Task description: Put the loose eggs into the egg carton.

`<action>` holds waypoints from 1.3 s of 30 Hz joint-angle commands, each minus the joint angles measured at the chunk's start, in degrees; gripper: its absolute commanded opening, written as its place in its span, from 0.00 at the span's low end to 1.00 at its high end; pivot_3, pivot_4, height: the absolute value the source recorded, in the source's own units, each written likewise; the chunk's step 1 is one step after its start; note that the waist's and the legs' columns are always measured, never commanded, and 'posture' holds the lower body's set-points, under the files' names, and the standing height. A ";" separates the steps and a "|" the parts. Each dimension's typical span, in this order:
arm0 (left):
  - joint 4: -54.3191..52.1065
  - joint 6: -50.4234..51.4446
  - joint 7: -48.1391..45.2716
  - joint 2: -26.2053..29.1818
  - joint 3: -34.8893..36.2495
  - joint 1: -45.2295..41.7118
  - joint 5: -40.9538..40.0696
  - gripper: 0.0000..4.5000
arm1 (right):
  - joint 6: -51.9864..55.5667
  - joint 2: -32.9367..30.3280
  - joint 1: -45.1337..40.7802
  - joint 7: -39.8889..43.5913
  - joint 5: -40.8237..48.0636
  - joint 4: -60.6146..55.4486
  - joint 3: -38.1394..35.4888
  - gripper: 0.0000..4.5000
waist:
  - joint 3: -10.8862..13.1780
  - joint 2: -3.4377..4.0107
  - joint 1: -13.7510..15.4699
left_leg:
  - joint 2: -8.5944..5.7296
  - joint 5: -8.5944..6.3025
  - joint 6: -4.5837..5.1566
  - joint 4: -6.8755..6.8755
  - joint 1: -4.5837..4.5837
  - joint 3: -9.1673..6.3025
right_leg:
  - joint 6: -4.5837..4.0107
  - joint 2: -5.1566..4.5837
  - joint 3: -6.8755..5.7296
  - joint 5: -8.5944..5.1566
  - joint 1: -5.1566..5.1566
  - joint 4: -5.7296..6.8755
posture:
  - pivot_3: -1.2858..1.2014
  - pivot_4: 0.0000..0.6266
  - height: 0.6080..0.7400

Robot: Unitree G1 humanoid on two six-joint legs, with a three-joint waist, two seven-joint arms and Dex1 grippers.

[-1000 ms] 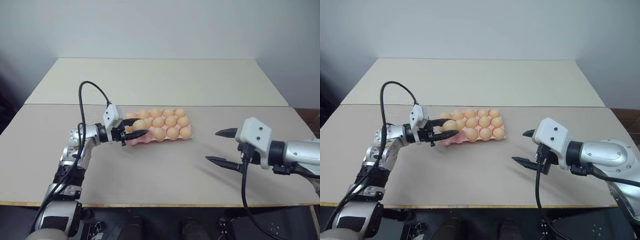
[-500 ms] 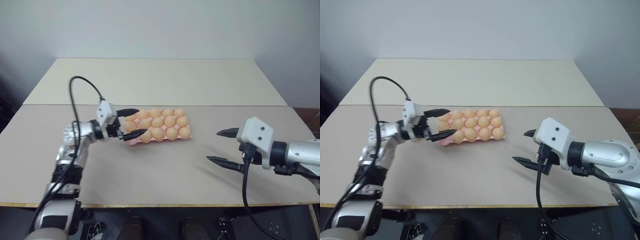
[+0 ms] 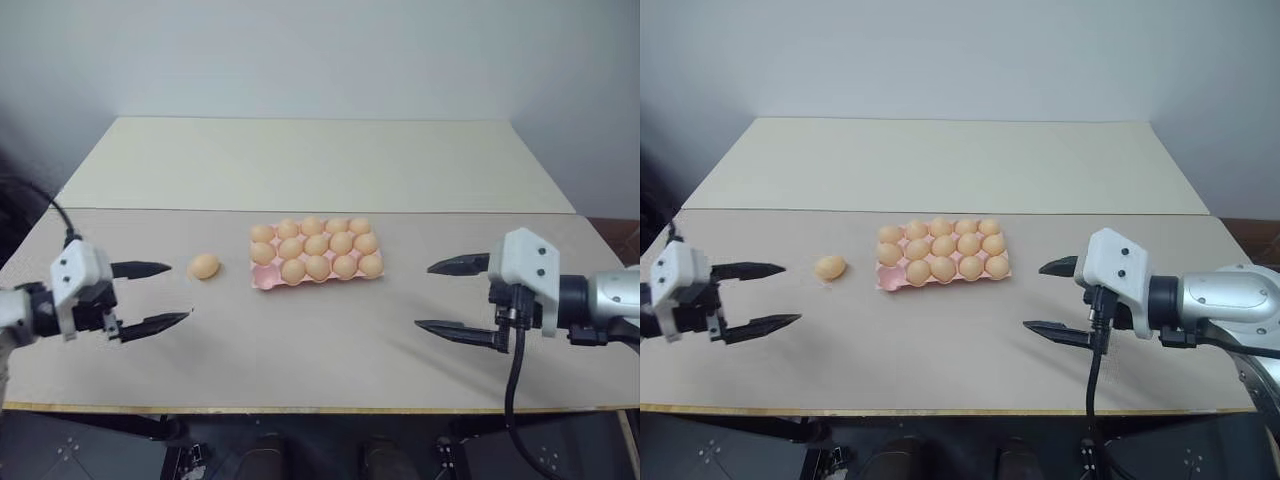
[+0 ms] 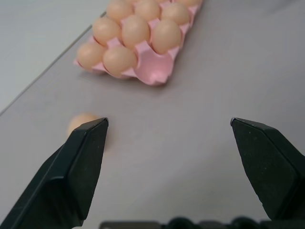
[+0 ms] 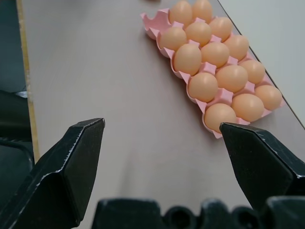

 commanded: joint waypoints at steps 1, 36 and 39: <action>-5.09 2.50 1.54 1.67 8.24 3.75 0.46 0.99 | -1.86 0.02 -2.05 0.52 0.27 0.81 0.65 1.00 | 0.00 0.00 0.03 | 0.00 0.00 0.00 0.00 -0.01 0.01 | 0.00 0.01 0.01 0.00 -0.02 0.00 | 0.52 0.24 1.00; 25.95 12.18 25.95 -13.30 -29.99 -36.03 18.89 0.99 | 3.91 -1.10 -1.36 -3.86 1.03 -2.04 -0.31 1.00 | -0.02 -0.06 0.40 | -0.16 0.00 0.00 0.01 -0.13 0.04 | 0.00 0.07 0.04 0.01 -0.15 0.06 | 0.52 0.24 1.00; 29.90 11.41 26.28 -14.67 -30.29 -37.84 19.42 0.99 | 4.61 -0.98 -0.70 -4.66 1.18 -2.58 -0.97 1.00 | -0.02 -0.06 0.45 | -0.16 0.01 0.00 0.01 -0.11 0.04 | 0.00 0.07 0.04 0.01 -0.15 0.07 | 0.52 0.24 1.00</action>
